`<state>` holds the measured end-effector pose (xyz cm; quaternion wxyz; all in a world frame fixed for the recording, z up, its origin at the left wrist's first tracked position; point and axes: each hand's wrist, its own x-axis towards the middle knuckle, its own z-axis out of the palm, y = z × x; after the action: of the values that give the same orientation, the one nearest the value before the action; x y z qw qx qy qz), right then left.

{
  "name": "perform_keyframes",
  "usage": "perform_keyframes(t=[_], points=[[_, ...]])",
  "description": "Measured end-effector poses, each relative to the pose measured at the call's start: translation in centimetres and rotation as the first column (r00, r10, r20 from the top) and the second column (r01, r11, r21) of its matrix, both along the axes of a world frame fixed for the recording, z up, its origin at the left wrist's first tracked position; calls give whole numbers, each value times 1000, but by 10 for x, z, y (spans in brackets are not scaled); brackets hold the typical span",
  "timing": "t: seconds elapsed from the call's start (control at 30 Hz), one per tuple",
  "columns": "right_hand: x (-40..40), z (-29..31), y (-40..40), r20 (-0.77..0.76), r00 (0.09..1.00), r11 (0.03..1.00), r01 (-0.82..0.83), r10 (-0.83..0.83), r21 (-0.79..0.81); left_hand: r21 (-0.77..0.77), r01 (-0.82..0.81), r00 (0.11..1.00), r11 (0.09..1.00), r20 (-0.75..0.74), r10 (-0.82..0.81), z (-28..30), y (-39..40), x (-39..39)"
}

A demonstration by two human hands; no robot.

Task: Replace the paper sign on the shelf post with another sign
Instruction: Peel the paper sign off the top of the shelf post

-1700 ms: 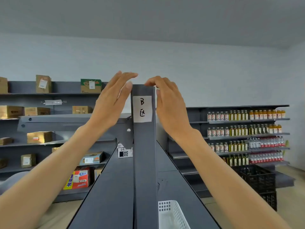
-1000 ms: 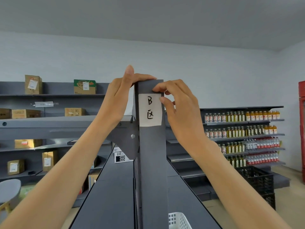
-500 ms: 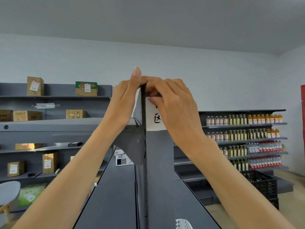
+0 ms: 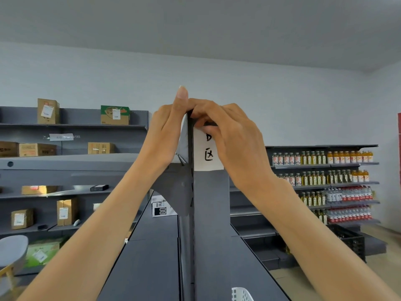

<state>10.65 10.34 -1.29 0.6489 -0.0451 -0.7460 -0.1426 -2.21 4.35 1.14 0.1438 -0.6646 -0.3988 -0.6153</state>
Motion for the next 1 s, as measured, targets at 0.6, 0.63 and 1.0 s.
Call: perform_keyframes(t=[0.6,0.63,1.0], points=[[10,11,4,145,987,997,-60,66,-47,20,52,997,998,50,-53,-2,-3,10],[10,12,4,142,987,997,-68,73,-42,21,63,996,998,54,-64,-3,-3,10],[9,9,8,136,986,995,-92,95,-26,24,41,998,999,47,-42,-3,-3,9]])
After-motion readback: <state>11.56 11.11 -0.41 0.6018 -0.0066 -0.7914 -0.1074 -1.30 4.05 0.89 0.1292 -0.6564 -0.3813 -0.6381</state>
